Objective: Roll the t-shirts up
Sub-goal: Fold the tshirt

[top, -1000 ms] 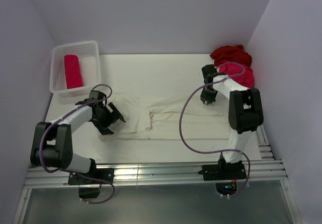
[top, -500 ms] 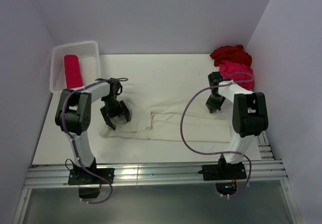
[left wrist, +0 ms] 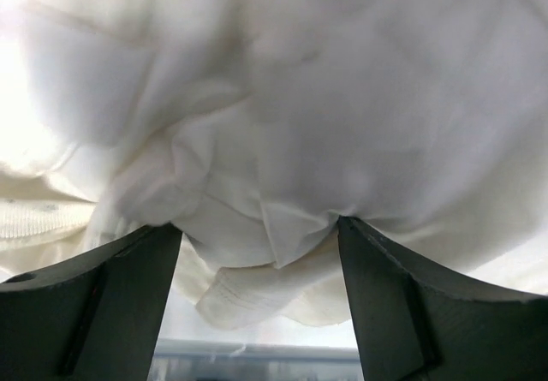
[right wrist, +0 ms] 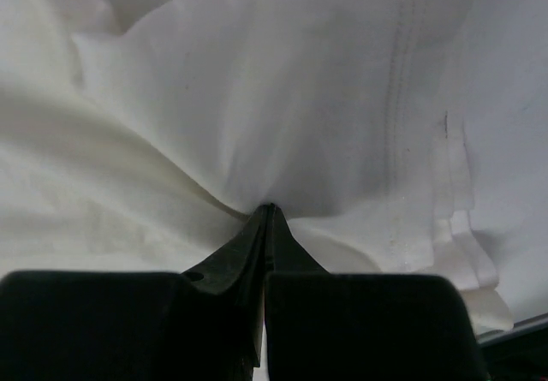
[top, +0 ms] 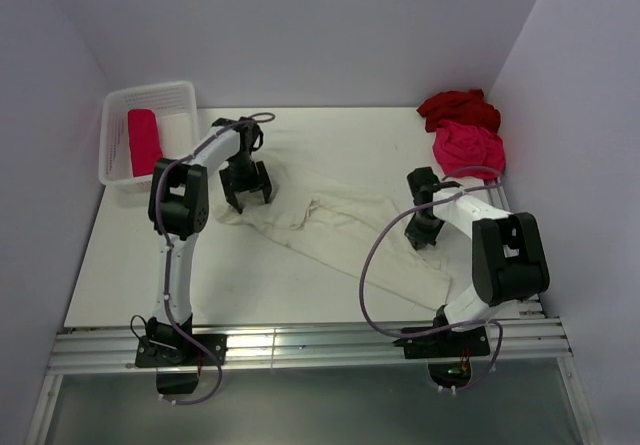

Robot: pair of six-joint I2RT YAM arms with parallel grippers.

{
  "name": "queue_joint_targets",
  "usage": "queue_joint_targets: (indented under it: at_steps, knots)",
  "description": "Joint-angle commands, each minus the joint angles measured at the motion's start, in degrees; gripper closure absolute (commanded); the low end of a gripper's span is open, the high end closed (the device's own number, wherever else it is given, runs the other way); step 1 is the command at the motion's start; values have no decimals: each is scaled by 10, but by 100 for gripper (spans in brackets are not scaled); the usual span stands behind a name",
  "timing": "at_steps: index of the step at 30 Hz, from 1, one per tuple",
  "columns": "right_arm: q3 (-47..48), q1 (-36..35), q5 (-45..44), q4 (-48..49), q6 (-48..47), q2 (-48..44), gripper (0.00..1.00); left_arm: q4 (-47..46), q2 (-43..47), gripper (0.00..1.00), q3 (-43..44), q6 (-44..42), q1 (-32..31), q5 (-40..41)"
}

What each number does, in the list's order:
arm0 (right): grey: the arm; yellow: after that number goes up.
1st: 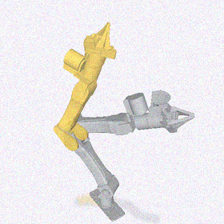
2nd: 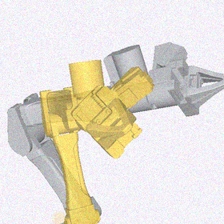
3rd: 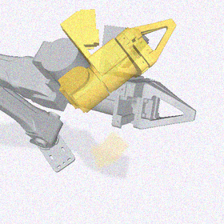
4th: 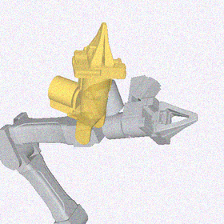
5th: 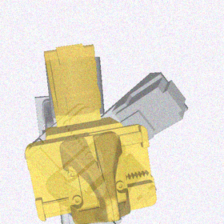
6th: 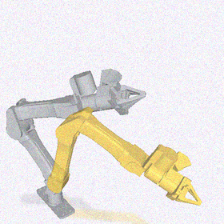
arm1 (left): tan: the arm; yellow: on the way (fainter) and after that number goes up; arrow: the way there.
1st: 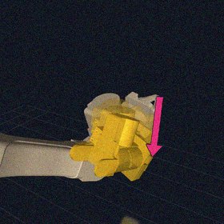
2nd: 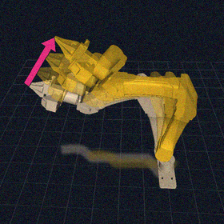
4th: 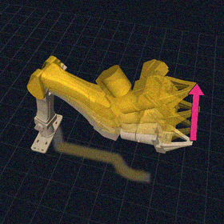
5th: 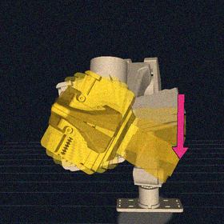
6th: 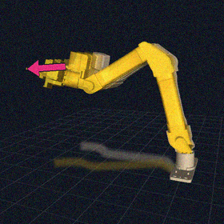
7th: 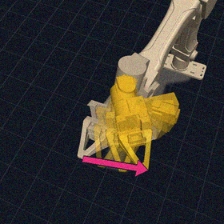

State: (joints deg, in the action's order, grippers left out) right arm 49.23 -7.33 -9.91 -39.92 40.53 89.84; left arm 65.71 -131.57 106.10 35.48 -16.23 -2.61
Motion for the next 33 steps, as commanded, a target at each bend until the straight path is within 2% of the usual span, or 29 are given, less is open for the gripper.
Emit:
queue_joint_targets:
  at_steps: [1,5,8,14,17,18,20,21,23,26,28,33]
  knots:
    - [-23,-58,38,-38,44,-2,100,-197,-110,22,86,-29,-2,53]
    - [5,-188,50,-73,71,16,100,-197,-177,23,216,-46,-6,42]
    - [18,-259,73,-78,93,20,100,-213,-202,23,276,-59,-15,31]
    - [46,-326,93,-106,101,12,100,-309,-168,23,248,-51,-33,-5]
    - [60,-326,82,-128,94,-3,100,-303,-154,21,269,-56,-34,-3]
    - [78,-326,80,-133,83,-7,92,-300,-149,21,277,-68,-33,-2]
    - [101,-326,68,-150,72,-26,84,-299,-118,17,281,-82,-32,7]
    - [130,-324,62,-154,58,-34,67,-299,-104,16,278,-92,-31,9]
    - [164,-320,37,-170,43,-46,55,-302,-52,14,256,-93,-26,1]
    - [228,-292,37,-173,6,-41,53,-299,27,12,212,-88,-10,-14]
    - [263,-270,53,-141,-31,-27,49,-292,83,10,175,-81,1,-22]
    - [318,-165,204,-40,-121,56,43,-252,181,10,61,-39,8,-23]
